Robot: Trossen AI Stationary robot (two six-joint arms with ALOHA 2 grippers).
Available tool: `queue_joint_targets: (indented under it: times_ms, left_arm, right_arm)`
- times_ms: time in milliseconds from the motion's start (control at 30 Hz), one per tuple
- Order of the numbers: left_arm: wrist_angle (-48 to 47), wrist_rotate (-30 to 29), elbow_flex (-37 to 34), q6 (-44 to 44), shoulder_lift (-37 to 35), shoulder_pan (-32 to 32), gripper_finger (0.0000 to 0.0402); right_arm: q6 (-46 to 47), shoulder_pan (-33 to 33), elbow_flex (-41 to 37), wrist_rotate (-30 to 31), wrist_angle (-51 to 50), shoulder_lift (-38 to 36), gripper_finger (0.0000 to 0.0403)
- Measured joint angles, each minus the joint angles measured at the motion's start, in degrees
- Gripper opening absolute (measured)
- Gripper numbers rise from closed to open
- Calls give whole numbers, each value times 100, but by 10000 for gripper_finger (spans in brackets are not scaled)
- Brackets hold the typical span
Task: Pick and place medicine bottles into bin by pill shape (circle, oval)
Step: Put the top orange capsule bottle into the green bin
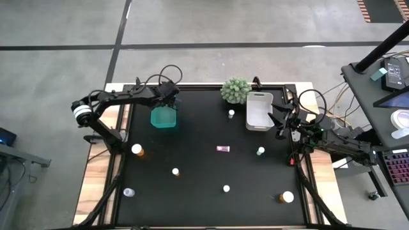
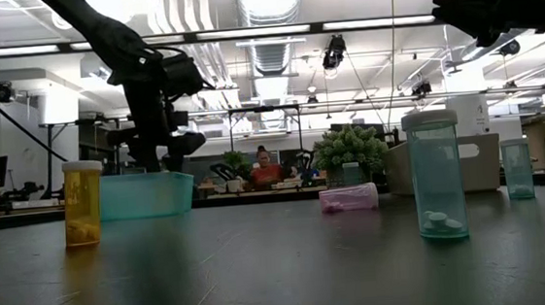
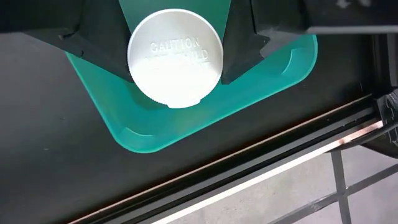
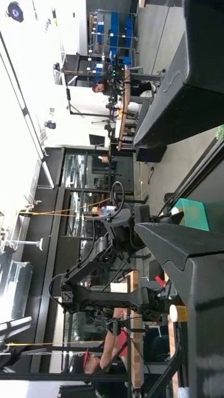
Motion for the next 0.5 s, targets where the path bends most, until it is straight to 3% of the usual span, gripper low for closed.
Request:
queue_joint_targets:
  times_ms: [367,500]
  left_arm:
    - [108,240,0,133,0,26,198]
    - [125,260,0,134,0,26,224]
  right_arm:
    - [-1,2,0,0,0,0,201]
    - [1,0,0,0,0,0,201]
